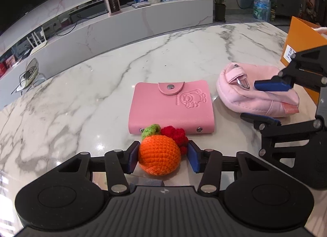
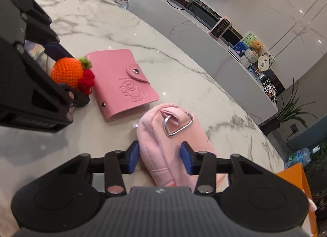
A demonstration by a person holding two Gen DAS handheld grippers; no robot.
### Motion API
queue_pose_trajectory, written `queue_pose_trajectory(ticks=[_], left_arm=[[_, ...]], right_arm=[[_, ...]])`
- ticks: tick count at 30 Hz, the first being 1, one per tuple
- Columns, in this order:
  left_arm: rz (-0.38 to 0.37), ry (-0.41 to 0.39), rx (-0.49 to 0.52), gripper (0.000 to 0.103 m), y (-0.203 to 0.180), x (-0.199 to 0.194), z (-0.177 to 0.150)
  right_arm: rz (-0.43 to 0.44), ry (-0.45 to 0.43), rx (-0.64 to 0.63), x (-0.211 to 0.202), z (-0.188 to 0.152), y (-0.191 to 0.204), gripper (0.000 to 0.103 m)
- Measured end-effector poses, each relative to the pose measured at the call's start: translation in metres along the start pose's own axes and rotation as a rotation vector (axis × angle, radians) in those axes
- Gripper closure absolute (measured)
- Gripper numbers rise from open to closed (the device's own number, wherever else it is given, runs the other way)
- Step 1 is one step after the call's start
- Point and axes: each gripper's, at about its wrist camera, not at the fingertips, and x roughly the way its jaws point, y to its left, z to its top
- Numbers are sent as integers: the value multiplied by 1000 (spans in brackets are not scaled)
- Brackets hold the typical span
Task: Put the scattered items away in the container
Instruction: 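Grasp the orange crocheted fruit with the left tool while the right tool grasps the pink pouch, then carry the fruit and pouch over the orange box with both tools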
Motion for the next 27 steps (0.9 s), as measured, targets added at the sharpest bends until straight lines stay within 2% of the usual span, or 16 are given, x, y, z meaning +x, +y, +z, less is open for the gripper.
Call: queue_pose_trajectory(ticks=[2, 8, 18, 27], left_arm=[[4, -6, -1, 46, -1, -4, 0], [6, -31, -8, 46, -5, -23, 4], [-2, -107, 28, 46, -19, -75, 7], [23, -193, 37, 46, -31, -130, 11]], right_arm=[[-10, -1, -14, -3, 0, 2, 66], [-10, -4, 22, -20, 2, -7, 71], [-64, -67, 55, -73, 7, -17, 72], [-109, -145, 83, -135, 8, -24, 72]])
